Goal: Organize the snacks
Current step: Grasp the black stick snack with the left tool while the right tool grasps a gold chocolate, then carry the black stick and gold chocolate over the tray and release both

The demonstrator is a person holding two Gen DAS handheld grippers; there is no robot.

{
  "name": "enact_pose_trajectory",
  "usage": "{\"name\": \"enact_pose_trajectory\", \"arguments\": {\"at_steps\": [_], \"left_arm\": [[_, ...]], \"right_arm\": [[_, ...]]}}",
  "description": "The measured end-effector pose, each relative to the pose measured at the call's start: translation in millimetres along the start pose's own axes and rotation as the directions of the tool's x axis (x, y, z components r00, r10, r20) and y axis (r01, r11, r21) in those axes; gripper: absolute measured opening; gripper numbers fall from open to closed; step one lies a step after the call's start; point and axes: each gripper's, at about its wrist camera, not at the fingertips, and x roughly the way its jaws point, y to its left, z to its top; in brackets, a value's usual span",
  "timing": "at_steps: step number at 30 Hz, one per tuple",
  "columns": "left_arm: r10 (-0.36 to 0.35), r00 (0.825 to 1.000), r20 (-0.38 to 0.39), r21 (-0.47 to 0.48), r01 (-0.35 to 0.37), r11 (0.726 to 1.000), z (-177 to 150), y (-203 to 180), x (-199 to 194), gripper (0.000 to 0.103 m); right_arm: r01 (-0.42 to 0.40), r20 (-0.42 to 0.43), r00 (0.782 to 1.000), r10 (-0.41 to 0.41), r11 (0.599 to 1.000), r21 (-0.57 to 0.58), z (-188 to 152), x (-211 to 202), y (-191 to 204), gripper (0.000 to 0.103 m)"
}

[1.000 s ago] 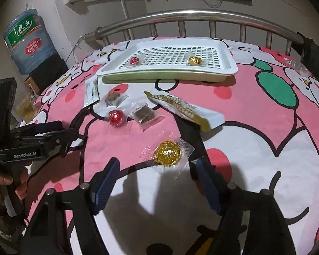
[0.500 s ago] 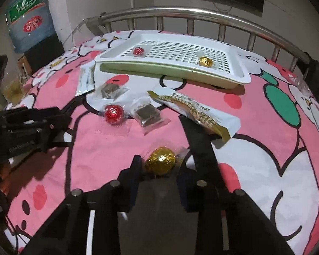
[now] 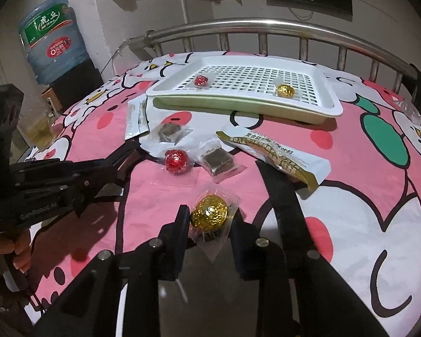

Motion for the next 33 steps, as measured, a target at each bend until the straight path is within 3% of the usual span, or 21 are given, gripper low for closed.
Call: {"name": "enact_pose_trajectory", "arguments": {"at_steps": [13,33], "left_arm": [[-0.082,0.995,0.057,0.015,0.081,0.997,10.6,-18.6,-22.1,0.016],[-0.155,0.963,0.221,0.056,0.146,0.988,52.9,-37.2,-74.4,0.016]], "right_arm": [[-0.046,0.064,0.997,0.046,0.999,0.003,9.8,-26.8,5.8,0.030],[-0.051,0.232,0.971,0.052,0.999,-0.008,54.1,-83.0,7.4,0.030]]}}
